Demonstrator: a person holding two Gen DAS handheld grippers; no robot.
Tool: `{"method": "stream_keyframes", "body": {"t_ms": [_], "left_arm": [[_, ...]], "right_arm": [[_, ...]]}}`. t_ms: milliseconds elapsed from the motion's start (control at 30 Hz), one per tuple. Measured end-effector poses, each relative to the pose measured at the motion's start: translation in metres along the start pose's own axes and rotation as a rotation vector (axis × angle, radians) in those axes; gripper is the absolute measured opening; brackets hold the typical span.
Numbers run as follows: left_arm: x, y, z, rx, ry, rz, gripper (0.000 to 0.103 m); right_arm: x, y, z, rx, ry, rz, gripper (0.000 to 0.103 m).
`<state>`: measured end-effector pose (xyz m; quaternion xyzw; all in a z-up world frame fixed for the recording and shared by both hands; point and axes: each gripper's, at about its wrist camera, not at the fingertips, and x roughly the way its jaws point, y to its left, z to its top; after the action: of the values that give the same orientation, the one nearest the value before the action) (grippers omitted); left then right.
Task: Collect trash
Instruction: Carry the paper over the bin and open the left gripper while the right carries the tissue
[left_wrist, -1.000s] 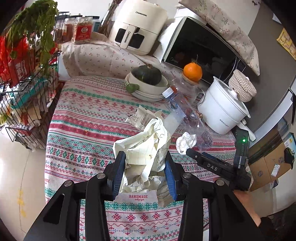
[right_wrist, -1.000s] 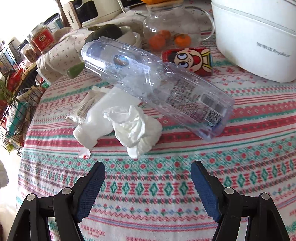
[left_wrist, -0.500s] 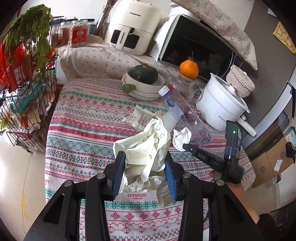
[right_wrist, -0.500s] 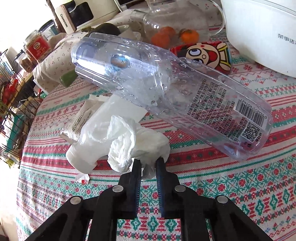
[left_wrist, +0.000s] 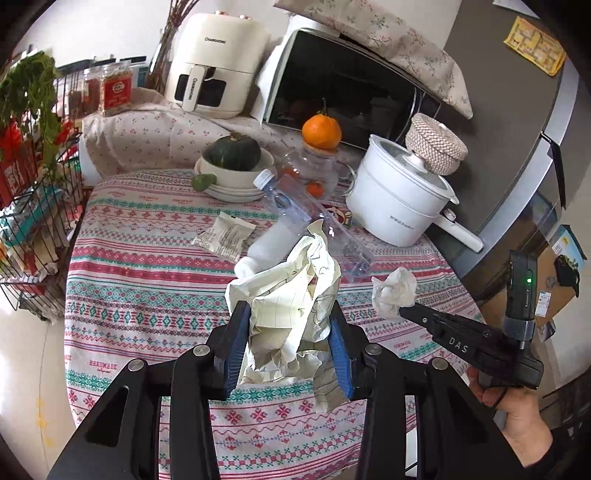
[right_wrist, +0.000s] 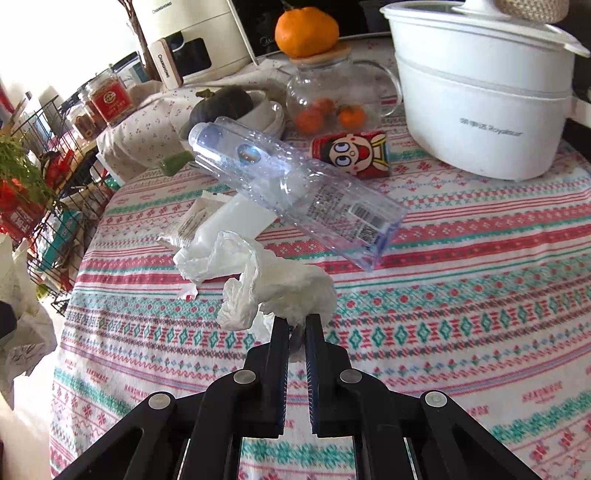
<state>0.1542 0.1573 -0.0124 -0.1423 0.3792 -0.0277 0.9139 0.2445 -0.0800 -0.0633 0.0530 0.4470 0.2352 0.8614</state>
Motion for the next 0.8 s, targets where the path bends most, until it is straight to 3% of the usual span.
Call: {"method": "stream_keyframes", "body": {"t_ms": [433, 800], "left_arm": [[-0.011, -0.1, -0.031, 0.23, -0.016, -0.042, 0.043], [-0.002, -0.197, -0.082, 0.393, 0.05, -0.185, 0.044]], "right_arm": [[-0.126, -0.075, -0.06, 0.058, -0.025, -0.154, 0.007], [-0.188, -0.14, -0.111, 0.184, -0.027, -0.267, 0.007]]}}
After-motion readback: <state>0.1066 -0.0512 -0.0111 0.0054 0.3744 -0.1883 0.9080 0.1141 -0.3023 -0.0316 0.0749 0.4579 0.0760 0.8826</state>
